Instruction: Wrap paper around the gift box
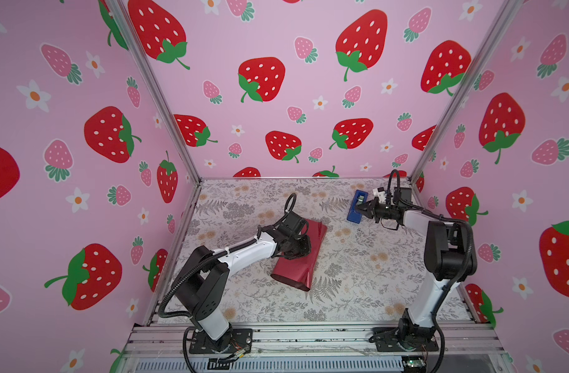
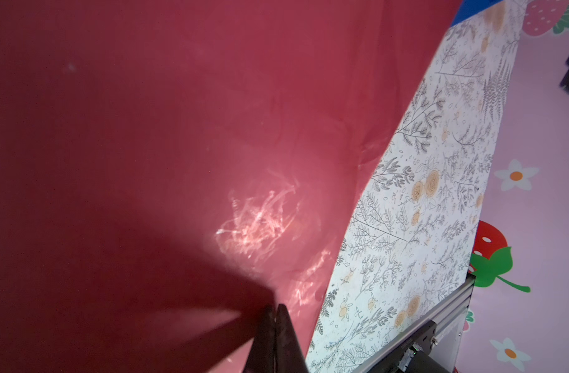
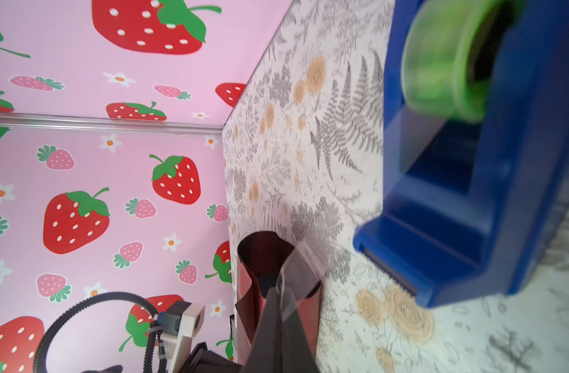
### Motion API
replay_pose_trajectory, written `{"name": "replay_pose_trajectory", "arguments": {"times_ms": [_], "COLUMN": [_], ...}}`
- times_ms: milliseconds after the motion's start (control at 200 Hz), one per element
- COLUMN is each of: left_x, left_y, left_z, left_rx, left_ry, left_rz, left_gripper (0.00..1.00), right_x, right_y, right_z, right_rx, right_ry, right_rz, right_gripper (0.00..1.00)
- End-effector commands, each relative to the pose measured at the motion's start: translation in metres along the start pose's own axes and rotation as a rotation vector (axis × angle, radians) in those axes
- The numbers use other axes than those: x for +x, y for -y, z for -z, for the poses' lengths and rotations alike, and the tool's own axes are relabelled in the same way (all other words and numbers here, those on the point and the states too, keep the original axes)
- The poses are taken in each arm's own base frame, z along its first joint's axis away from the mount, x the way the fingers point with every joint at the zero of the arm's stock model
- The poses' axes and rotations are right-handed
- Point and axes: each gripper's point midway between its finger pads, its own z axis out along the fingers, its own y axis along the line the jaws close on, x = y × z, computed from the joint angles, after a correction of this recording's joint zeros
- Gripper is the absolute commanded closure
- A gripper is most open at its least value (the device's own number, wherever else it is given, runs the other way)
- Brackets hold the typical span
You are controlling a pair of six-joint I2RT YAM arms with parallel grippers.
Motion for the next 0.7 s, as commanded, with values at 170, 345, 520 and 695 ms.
{"name": "replay_pose_trajectory", "arguments": {"times_ms": [170,345,520,695], "left_x": [0.037,0.038,0.038,0.038], "left_y": [-0.051,-0.052,-0.052,-0.053], "left_z": [-0.018,-0.019,-0.019,-0.020], "left_rx": [-0.167,-0.171,-0.172,-0.174], "left_ry": [-0.128,-0.130,-0.132,-0.132], "left_rz": [0.051,0.052,0.053,0.055], "left_gripper": [0.92,0.92,0.92,0.92], "right_x": [0.040,0.049,0.062,0.067], "right_y": [0.026,0.065,0.102,0.110], "right_z": [-0.014,-0.022,-0.022,-0.010], "right_rx": [0.020,0.129,0.224,0.265], "right_ry": [-0.078,-0.110,-0.130,-0.118], "right_rz": [-0.014,-0.017,-0.039,-0.034], "right_gripper": [1.00,1.00,1.00,1.00]}}
